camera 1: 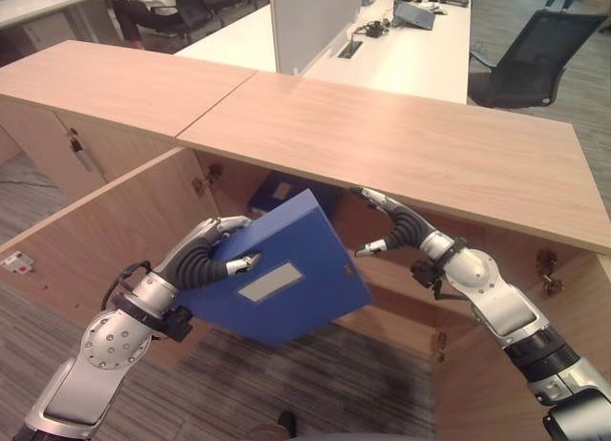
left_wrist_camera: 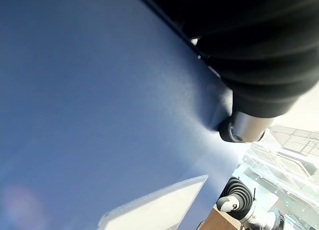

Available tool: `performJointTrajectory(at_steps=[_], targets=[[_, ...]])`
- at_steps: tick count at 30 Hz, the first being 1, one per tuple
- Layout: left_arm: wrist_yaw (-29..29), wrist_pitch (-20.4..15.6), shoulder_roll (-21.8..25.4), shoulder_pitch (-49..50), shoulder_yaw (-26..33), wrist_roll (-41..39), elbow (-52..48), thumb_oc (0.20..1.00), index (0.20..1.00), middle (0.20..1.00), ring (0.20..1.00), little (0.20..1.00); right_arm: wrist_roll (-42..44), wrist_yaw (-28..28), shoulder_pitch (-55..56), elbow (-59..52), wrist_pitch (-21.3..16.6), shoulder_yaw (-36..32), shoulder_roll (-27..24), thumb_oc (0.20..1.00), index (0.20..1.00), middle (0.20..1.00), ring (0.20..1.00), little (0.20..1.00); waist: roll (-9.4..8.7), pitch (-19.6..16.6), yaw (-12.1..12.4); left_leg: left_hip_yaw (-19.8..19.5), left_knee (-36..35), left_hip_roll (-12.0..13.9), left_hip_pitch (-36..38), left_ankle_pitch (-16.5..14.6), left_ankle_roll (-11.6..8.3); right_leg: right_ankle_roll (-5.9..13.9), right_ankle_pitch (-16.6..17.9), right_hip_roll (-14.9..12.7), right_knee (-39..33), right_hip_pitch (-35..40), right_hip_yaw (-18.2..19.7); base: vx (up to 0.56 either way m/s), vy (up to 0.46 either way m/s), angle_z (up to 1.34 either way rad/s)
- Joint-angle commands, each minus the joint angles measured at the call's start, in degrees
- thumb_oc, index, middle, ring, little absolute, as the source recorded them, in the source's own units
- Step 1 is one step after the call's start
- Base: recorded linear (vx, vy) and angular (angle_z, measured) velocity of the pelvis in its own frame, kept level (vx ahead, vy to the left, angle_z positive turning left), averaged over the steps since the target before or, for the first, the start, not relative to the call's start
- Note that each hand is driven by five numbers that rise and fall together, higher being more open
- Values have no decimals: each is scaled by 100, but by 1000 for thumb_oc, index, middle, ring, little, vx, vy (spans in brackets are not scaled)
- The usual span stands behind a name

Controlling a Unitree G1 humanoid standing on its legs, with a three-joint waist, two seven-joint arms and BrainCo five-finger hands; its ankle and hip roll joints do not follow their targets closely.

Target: Put the empty folder in the office cabinet

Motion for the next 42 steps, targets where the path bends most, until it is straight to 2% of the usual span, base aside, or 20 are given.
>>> performJointTrajectory(at_steps=[1,3,7,13,20,30,42], targets=[[86,-362,404,-98,354,-237,-288,200,200,200,200,200,-86,-127,-184,-240,-269,-310,-306,1000,1000,1000,1000,1000,-292,-212,-3,-122,33,156,243,-737,-112,426,229,-444,4,-74,-327,0,0,0],[85,-378,457,-33,435,-246,-297,200,200,200,200,200,-321,-231,-188,-177,-282,-456,-590,1000,1000,1000,1000,1000,-296,-225,-23,-123,33,155,243,-742,-112,431,232,-442,4,-75,-326,0,0,0],[117,-381,478,-33,454,-244,-305,200,200,200,200,200,-278,-260,-165,-205,-285,-524,-715,1000,1000,1000,1000,1000,-303,-224,-36,-127,33,153,247,-746,-110,435,231,-439,4,-75,-313,0,0,0],[227,-383,437,-196,375,-55,-299,200,200,200,200,200,-20,-129,-235,-258,-286,-367,-580,1000,1000,1000,1000,1000,-316,-230,-43,-128,33,159,249,-752,-112,431,222,-429,4,-83,-301,0,0,0],[542,-412,98,-770,16,329,-224,200,200,200,200,200,142,43,-680,-186,-270,222,-273,1000,1000,1000,1000,1000,-356,-247,-41,-109,33,175,267,-758,-126,412,212,-422,4,-76,-300,0,0,0],[714,-434,-29,-950,-27,632,-214,200,200,200,200,200,249,179,-794,-173,-248,444,-223,1000,1000,1000,1000,1000,-368,-244,-49,-98,33,175,280,-763,-135,414,213,-425,4,-70,-303,0,0,0],[957,-500,-316,-1701,-526,766,-245,200,200,200,200,200,465,318,-1223,-173,-270,974,-67,1000,1000,1000,1000,1000,-403,-263,-69,-93,33,186,264,-753,-138,418,215,-431,4,-81,-315,0,0,0]])
